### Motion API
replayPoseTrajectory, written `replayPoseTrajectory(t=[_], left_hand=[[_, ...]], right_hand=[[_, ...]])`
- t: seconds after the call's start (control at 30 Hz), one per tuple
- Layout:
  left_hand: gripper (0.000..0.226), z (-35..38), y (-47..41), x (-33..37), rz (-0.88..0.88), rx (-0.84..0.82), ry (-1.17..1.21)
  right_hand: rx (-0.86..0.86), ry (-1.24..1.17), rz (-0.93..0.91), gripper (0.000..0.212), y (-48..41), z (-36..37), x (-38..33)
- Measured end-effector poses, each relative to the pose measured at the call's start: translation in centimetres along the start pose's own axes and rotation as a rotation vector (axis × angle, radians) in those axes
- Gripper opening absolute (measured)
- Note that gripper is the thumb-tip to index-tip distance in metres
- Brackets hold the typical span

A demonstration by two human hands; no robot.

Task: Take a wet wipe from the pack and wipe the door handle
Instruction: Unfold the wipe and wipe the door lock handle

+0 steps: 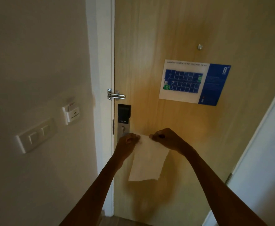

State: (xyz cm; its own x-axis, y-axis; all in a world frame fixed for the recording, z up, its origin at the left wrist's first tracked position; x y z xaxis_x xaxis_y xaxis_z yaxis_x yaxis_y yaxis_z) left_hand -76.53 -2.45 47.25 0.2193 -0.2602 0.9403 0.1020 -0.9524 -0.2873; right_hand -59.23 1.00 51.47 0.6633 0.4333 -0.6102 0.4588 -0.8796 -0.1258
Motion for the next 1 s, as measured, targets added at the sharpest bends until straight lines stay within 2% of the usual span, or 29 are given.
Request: replayPoseTrajectory(t=[0.07, 0.13, 0.23, 0.33, 0.4, 0.6, 0.77, 0.87, 1.0], left_hand=[[0.030, -0.5, 0.0, 0.0, -0.089, 0.017, 0.025], [0.033, -1.1, -0.1, 0.3, -0.106, 0.053, 0.035], [0.033, -1.4, 0.2, 1.7, 0.000, 0.080, 0.049], [0.029, -1.2, 0.9, 3.4, 0.111, 0.134, 0.047], [0.038, -1.0, 1.1, 4.1, 0.161, 0.181, 0.042], [0.033, -1.1, 1.3, 4.7, 0.171, 0.283, 0.109], [0.038, -2.0, 1.8, 4.6, 0.223, 0.372, 0.039], [0.023, -2.3, 2.4, 4.8, 0.267, 0.403, 0.008], [0.027, -2.7, 3.0, 5.4, 0.330, 0.410, -0.019]], right_hand=[[-0.078, -0.047, 0.017, 0.041, 0.9, 0.3, 0.8], [-0.061, -0.134, 0.046, 0.043, 1.6, 0.2, 1.7], [0.074, -0.395, 0.039, 0.034, 2.3, -0.1, 2.0], [0.240, -0.661, 0.032, 0.037, 2.5, 0.4, 1.5], [0.386, -0.730, 0.058, 0.038, 2.8, 0.4, 0.9], [0.693, -0.653, 0.101, 0.041, 3.5, 0.0, -0.8], [0.925, -0.321, 0.063, 0.035, 4.0, -0.8, -1.6], [0.979, -0.232, 0.021, 0.032, 4.4, -1.0, -2.0], [1.003, -0.226, 0.013, 0.033, 4.6, -1.3, -2.1]])
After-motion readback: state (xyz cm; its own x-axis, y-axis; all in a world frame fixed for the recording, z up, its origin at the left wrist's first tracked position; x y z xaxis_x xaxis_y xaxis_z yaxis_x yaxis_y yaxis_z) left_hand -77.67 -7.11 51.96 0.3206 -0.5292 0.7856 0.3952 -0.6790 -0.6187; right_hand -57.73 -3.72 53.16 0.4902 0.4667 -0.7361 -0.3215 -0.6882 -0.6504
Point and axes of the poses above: each hand's wrist, its own y-axis away from the middle knuckle, its own z-axis out of the palm, x = y × z, the point moved 8 cm from there along -y, towards the middle knuckle, and after that the axes turned 5 degrees about y, right-handed, at the moved point
